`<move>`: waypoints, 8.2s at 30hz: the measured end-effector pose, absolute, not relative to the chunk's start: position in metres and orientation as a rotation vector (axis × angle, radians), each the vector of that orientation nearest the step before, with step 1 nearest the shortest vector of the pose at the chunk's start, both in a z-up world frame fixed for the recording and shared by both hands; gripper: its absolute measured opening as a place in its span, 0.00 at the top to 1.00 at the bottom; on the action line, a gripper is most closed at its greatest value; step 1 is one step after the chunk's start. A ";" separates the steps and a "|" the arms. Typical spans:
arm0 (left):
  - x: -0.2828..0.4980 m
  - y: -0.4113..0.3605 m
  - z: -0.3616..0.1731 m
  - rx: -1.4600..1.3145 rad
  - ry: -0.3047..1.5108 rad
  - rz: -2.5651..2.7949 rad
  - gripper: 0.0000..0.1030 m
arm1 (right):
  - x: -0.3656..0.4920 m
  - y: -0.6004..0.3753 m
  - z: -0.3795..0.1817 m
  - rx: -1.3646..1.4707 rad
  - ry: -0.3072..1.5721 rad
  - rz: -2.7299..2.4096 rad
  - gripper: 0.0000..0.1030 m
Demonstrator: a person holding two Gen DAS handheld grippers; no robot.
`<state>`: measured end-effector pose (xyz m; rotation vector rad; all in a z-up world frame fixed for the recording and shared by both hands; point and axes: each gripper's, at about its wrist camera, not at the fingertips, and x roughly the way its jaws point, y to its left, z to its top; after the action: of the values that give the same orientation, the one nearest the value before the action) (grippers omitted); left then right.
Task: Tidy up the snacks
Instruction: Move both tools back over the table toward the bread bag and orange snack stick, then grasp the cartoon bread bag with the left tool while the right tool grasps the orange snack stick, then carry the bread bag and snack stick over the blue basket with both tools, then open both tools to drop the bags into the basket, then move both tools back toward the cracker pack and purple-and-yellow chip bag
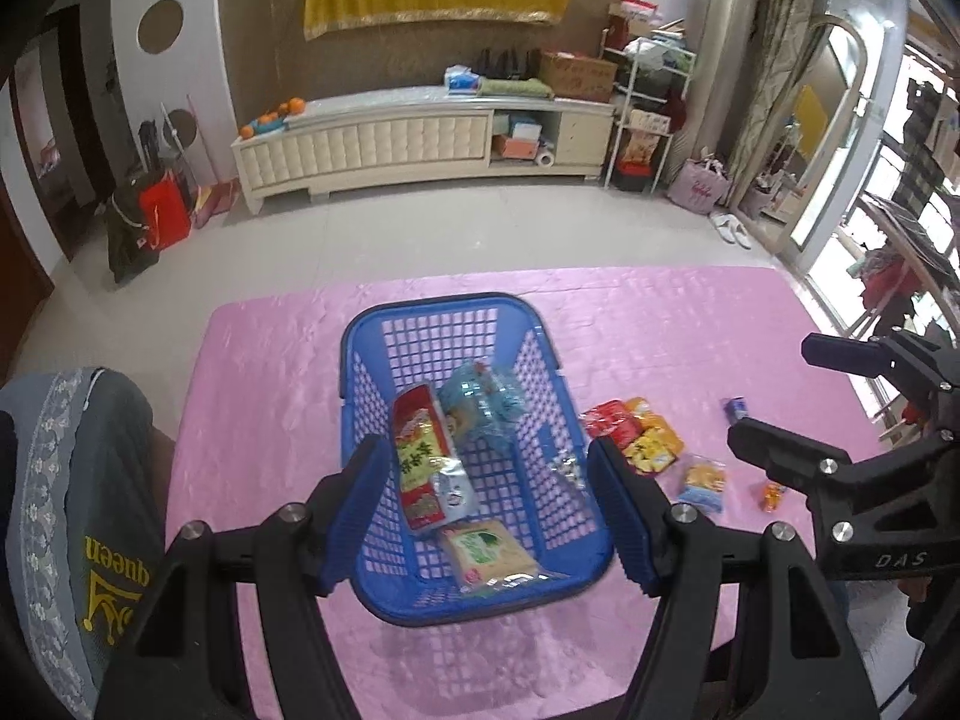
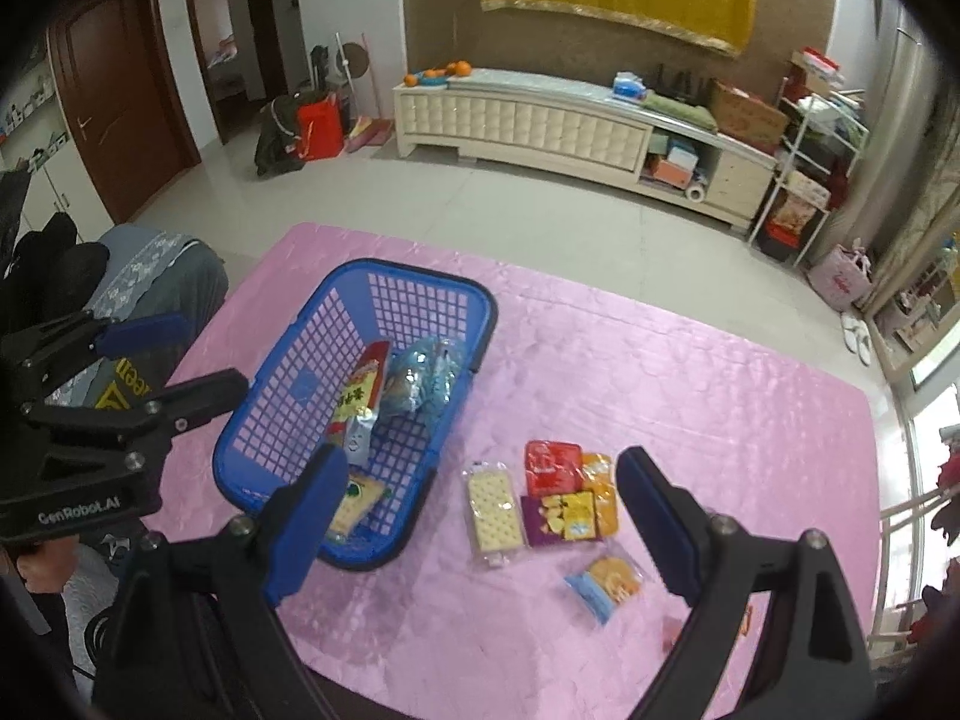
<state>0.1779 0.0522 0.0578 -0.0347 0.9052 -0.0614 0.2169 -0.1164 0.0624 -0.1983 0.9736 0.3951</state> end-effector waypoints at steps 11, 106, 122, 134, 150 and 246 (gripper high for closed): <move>0.156 -0.004 0.069 0.041 0.847 -0.105 0.25 | 0.192 -0.170 0.061 -0.152 0.979 0.323 0.10; 0.261 -0.177 -0.143 0.165 1.221 -0.337 0.55 | 0.239 -0.374 -0.170 0.349 1.453 -0.139 0.71; 0.215 -0.131 -0.065 0.098 1.101 -0.304 0.55 | 0.201 -0.302 -0.073 0.275 1.282 0.062 0.72; 0.171 -0.065 -0.002 0.059 0.973 -0.240 0.55 | 0.191 -0.234 -0.008 0.202 1.162 0.188 0.72; 0.155 0.041 0.025 -0.014 0.946 -0.057 0.55 | 0.213 -0.121 0.015 0.091 1.120 0.395 0.72; 0.208 -0.105 -0.030 -0.019 1.143 -0.084 0.24 | 0.217 -0.267 -0.032 0.114 1.192 0.220 0.21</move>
<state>0.2078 -0.1051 -0.0302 -0.0191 1.1432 -0.0842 0.2167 -0.2667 -0.0323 0.1144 1.1923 0.2204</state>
